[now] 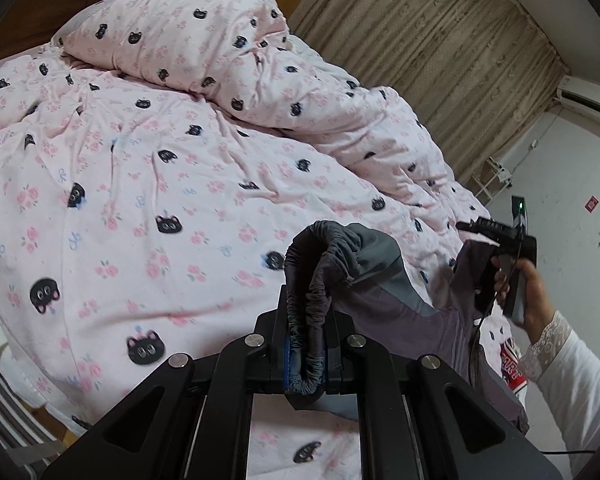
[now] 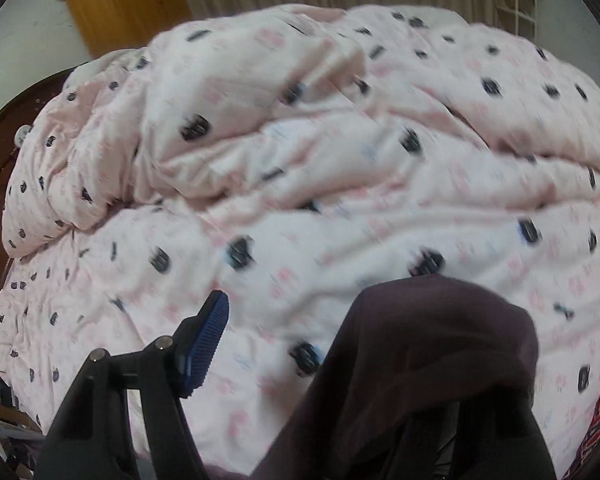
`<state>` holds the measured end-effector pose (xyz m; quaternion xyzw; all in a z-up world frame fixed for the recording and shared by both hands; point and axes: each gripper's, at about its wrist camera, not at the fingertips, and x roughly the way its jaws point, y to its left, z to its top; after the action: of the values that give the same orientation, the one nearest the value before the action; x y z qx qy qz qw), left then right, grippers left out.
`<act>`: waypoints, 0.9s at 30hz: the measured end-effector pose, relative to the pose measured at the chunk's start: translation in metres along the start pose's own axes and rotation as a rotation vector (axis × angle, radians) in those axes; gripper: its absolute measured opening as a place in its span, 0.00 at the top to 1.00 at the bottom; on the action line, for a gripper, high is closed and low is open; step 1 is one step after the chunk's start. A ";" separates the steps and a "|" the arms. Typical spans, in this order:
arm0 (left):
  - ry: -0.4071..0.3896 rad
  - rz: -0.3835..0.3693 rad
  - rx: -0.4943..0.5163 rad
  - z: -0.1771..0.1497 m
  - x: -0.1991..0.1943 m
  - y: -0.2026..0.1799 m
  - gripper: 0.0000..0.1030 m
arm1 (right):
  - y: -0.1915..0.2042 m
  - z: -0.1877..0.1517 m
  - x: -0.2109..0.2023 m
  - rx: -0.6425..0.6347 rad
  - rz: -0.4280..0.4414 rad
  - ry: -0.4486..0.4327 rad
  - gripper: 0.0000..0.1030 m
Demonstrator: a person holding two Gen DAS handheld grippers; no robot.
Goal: Fold clothes
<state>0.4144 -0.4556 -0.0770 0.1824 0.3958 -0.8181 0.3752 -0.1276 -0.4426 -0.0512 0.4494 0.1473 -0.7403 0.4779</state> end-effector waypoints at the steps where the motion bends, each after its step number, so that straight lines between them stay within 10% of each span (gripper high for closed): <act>1: -0.009 0.007 -0.005 0.003 0.001 0.003 0.92 | 0.012 0.009 0.001 -0.016 0.001 -0.004 0.33; 17: -0.141 0.196 -0.103 0.054 0.029 0.093 0.92 | 0.179 0.123 0.027 -0.242 -0.027 -0.133 0.29; 27: -0.091 0.394 -0.057 0.050 0.054 0.101 0.74 | 0.230 0.043 0.146 -0.407 -0.119 0.148 0.20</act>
<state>0.4559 -0.5614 -0.1300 0.2084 0.3584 -0.7247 0.5504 0.0229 -0.6692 -0.0960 0.3871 0.3544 -0.6872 0.5023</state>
